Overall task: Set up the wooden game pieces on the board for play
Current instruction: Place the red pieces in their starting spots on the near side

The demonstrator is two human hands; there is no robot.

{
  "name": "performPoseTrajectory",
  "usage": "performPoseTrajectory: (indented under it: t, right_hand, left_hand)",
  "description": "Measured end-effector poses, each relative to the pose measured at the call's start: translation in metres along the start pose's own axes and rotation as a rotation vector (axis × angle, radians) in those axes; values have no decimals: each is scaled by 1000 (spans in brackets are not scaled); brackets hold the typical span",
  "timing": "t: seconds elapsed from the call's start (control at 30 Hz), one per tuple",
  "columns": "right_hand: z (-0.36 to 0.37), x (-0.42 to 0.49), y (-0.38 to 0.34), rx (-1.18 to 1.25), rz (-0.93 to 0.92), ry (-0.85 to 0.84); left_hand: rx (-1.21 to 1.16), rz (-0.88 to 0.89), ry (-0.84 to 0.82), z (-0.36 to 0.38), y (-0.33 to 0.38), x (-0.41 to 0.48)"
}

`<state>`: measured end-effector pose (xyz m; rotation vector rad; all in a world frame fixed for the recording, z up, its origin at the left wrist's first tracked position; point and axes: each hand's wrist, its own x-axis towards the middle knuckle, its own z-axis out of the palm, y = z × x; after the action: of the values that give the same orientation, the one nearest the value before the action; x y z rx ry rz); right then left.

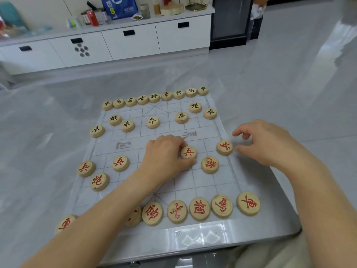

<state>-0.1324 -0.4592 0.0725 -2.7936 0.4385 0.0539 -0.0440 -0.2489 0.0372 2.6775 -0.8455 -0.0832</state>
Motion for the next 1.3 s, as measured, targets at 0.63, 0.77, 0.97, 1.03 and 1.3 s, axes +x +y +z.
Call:
performPoseTrajectory:
  t: [0.63,0.77,0.97,1.03,1.3]
  right_hand:
    - [17,11,-6,-91,-52,-93]
    - [16,12,-6,-101,-47,-27]
    - [18,13,-8,-71,-39,-86]
    - [19,13,-7,-66,-44,-86]
    - [18,12,-10,-70,-37,-73]
  left_hand:
    - [28,-13,18,4,0,-1]
    - [34,-8,43,5,0,-2]
    - [35,-16,39,6,-1,-1]
    - [38,-18,38,6,-1,-1]
    - [25,-22,27,4,0,-2]
